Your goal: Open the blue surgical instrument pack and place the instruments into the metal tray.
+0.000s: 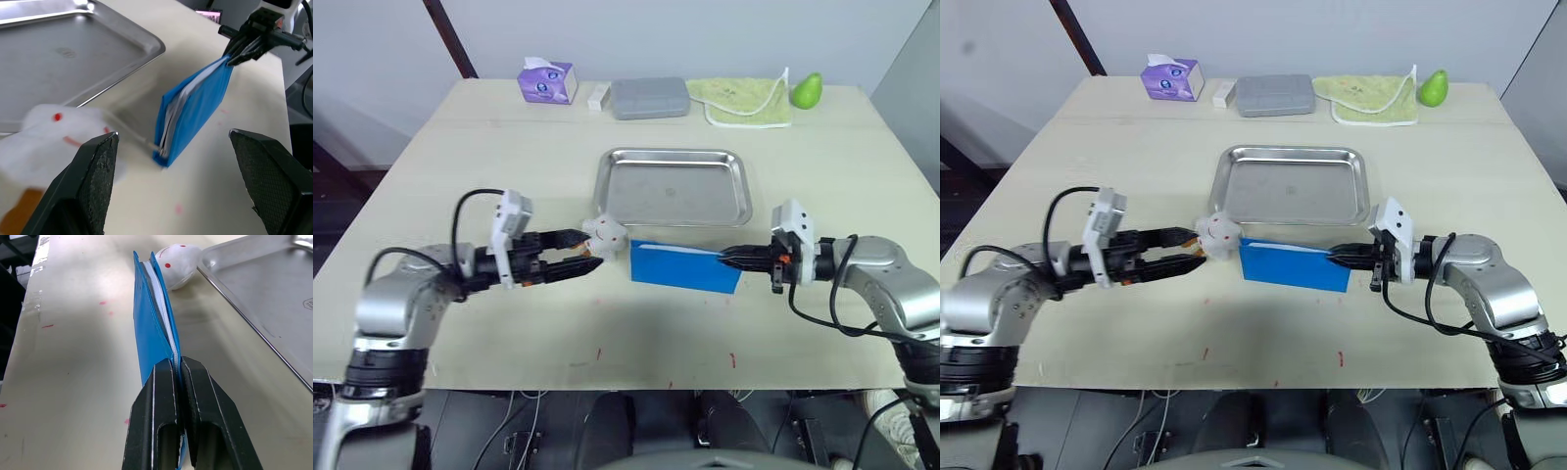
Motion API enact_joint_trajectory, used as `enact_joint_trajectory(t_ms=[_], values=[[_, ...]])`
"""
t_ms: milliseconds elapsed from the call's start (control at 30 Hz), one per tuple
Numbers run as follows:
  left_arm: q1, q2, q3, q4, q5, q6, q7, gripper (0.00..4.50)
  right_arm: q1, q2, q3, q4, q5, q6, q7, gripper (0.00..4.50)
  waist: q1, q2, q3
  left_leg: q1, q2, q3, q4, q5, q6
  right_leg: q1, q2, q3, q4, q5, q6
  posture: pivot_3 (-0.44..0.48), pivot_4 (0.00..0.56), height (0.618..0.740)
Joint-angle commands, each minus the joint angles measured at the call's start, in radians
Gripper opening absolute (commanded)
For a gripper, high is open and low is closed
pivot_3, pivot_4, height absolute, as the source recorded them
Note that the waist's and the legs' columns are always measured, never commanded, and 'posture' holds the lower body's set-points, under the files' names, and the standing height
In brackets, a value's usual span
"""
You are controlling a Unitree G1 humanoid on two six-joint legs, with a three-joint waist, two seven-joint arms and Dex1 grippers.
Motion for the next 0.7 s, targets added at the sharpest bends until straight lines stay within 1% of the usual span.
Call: enact_joint_trajectory(t_ms=[33,67,133,233,400,500,700], values=[[-0.054,-0.011,-0.040,0.022,0.034,-0.047,-0.006,2.96,0.006,-0.016,0.000,-0.038,-0.012,-0.033,0.017,0.00,-0.001,0.000,0.000,0.000,0.000,0.000,0.000,0.000,0.000,0.000,0.000,0.000,0.000,0.000,0.000,0.000,0.150,0.740],[-0.071,-0.020,-0.055,0.043,0.049,-0.063,-0.007,2.61,0.009,-0.016,0.002,-0.039,-0.013,-0.038,0.019,0.00,0.000,0.000,0.000,0.000,0.000,0.000,0.000,0.000,0.000,0.000,0.000,0.000,0.000,0.000,0.000,0.000,0.150,0.740],[-0.105,-0.029,-0.089,0.089,0.087,-0.113,-0.028,2.61,0.013,-0.015,0.002,-0.039,-0.013,-0.043,0.021,0.00,0.000,0.000,0.000,0.000,0.000,0.000,0.000,0.000,0.000,0.000,0.000,0.000,0.000,0.000,0.000,0.000,0.150,0.740],[-0.152,-0.043,-0.107,0.145,0.109,-0.140,-0.046,2.61,0.018,-0.020,0.003,-0.036,-0.016,-0.054,0.030,0.00,-0.001,0.000,0.000,0.000,0.000,0.000,0.000,0.000,0.000,0.000,0.000,0.000,-0.001,0.000,0.000,0.000,0.150,0.740],[-0.189,-0.049,-0.158,0.200,0.159,-0.214,-0.116,2.61,0.019,-0.027,-0.001,-0.032,-0.015,-0.065,0.043,0.00,0.000,0.000,0.000,0.000,0.000,0.000,0.000,0.000,0.000,0.000,0.000,0.000,-0.001,0.000,0.000,0.000,0.150,0.740],[-0.213,-0.067,-0.197,0.239,0.207,-0.293,-0.150,2.61,0.015,-0.028,0.000,-0.024,-0.017,-0.071,0.054,0.00,0.001,0.000,0.000,0.000,0.000,0.000,0.000,0.000,0.000,0.000,0.000,0.000,-0.001,0.000,0.000,0.000,0.150,0.740],[-0.238,-0.083,-0.219,0.285,0.246,-0.369,-0.203,2.61,0.007,-0.029,-0.001,-0.010,-0.016,-0.080,0.073,0.00,0.001,0.000,0.000,0.000,-0.001,0.000,0.000,0.000,0.000,0.000,0.000,0.000,-0.001,0.000,0.000,0.000,0.150,0.740]])
